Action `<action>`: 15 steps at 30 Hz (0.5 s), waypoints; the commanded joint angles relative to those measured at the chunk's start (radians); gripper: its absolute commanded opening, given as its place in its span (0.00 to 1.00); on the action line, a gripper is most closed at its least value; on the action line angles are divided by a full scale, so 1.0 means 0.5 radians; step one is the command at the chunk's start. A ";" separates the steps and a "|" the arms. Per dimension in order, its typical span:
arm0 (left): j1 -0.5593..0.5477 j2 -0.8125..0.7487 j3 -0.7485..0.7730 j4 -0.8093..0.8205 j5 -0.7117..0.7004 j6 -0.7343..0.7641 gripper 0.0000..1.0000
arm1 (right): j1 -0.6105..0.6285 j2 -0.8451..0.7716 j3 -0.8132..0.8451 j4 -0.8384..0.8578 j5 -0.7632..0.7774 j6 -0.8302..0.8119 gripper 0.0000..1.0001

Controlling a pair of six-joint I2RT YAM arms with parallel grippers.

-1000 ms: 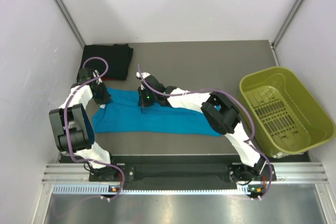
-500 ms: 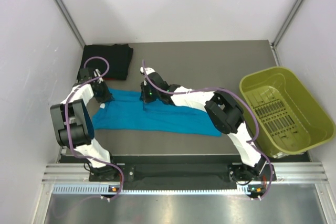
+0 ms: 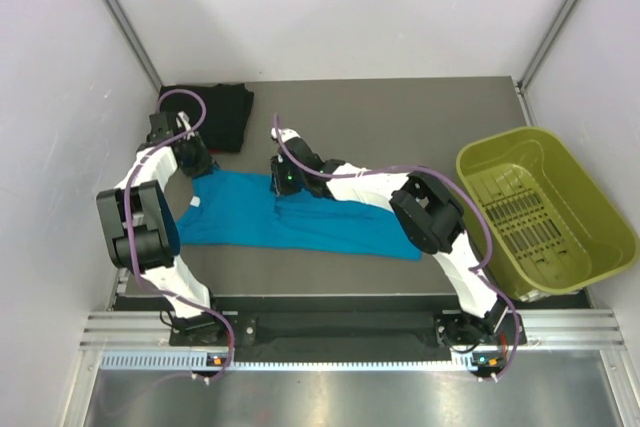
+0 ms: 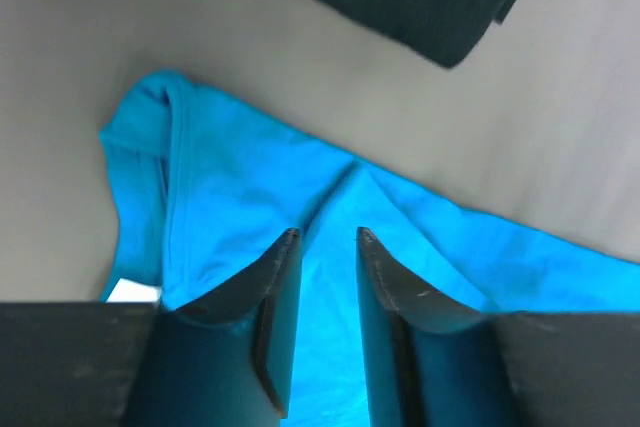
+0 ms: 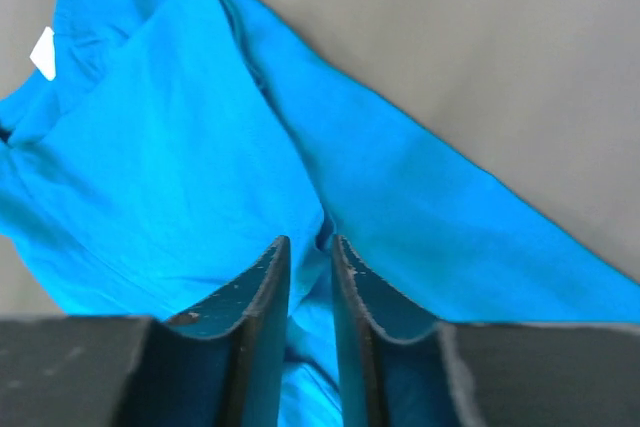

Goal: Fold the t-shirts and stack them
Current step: Fold the tshirt

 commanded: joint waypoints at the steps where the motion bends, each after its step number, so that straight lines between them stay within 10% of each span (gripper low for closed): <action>1: -0.005 0.061 0.111 -0.049 -0.026 0.022 0.41 | -0.038 -0.016 0.040 -0.012 0.032 0.009 0.25; 8: -0.014 -0.138 0.173 -0.472 -0.465 -0.027 0.45 | -0.048 -0.212 0.031 -0.361 0.143 -0.030 0.34; 15: -0.060 -0.304 -0.122 -0.378 -0.180 -0.134 0.45 | -0.026 -0.369 -0.098 -0.291 -0.212 -0.043 0.32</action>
